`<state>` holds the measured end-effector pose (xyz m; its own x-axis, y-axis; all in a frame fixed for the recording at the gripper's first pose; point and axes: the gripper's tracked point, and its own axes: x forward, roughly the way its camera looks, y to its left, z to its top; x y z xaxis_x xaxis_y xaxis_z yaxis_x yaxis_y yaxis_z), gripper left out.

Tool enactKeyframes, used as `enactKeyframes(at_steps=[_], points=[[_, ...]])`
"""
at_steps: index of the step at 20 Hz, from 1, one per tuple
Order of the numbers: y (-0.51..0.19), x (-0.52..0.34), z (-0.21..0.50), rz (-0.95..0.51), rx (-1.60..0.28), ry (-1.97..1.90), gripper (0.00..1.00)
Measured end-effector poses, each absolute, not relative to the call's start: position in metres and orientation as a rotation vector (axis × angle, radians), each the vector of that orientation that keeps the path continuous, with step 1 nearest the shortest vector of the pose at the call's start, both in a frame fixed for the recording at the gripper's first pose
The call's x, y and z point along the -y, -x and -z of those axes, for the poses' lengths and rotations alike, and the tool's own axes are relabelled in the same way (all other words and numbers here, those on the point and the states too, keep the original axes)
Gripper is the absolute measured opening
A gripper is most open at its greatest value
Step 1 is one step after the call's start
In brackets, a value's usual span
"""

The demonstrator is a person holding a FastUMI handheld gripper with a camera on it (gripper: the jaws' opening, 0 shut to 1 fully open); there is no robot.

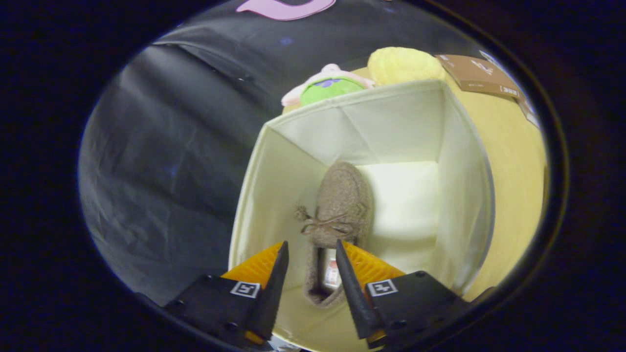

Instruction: Open the storage box then place both shoes into the box .Put the left shoe in first, then the right shoe, with the right side of both shoes facing outward in a uniform manner.

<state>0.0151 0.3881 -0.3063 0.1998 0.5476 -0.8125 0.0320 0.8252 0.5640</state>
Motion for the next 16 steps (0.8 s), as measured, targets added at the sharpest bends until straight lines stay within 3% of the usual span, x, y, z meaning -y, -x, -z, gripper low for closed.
enactKeyframes(at_steps=[6,16], points=[[-0.015,-0.373,0.252,-0.520,-1.210,-0.445,1.00],[-0.025,-0.283,0.203,-0.536,-0.997,-0.360,1.00]])
